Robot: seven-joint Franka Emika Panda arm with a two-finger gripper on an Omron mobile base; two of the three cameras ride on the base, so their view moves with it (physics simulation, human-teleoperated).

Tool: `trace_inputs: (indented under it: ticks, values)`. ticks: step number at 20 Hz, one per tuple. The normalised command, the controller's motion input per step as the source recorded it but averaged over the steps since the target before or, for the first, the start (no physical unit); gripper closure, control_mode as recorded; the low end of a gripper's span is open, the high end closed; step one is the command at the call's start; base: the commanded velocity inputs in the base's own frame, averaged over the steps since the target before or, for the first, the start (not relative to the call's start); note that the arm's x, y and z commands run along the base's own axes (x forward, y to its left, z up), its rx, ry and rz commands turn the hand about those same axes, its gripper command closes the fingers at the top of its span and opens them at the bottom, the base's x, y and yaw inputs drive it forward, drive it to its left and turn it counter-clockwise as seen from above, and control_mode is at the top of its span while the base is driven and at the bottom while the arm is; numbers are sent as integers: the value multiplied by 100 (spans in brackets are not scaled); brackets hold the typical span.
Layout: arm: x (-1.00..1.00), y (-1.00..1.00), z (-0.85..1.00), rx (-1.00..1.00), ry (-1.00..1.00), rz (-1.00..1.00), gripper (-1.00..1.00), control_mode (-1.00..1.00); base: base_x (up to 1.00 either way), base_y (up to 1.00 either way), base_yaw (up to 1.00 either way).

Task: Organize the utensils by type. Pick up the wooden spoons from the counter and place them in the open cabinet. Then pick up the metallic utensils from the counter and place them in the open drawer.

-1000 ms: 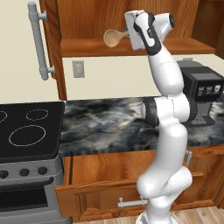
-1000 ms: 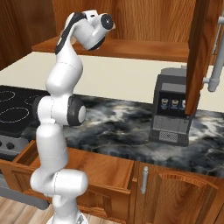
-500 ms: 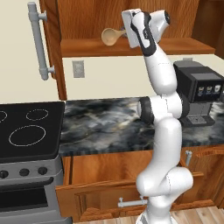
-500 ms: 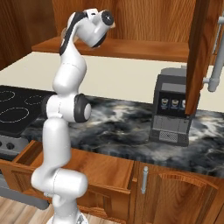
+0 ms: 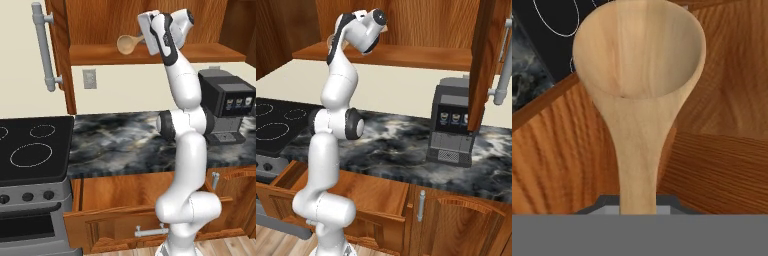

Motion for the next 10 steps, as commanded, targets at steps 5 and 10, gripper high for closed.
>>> trace_inputs:
  ticks: [5,10]
  values:
    - [-4,9,-29,-3,0,0,100,-100,0,0,0]
    - [1,9,-26,-3,0,0,100,-100,0,0,0]
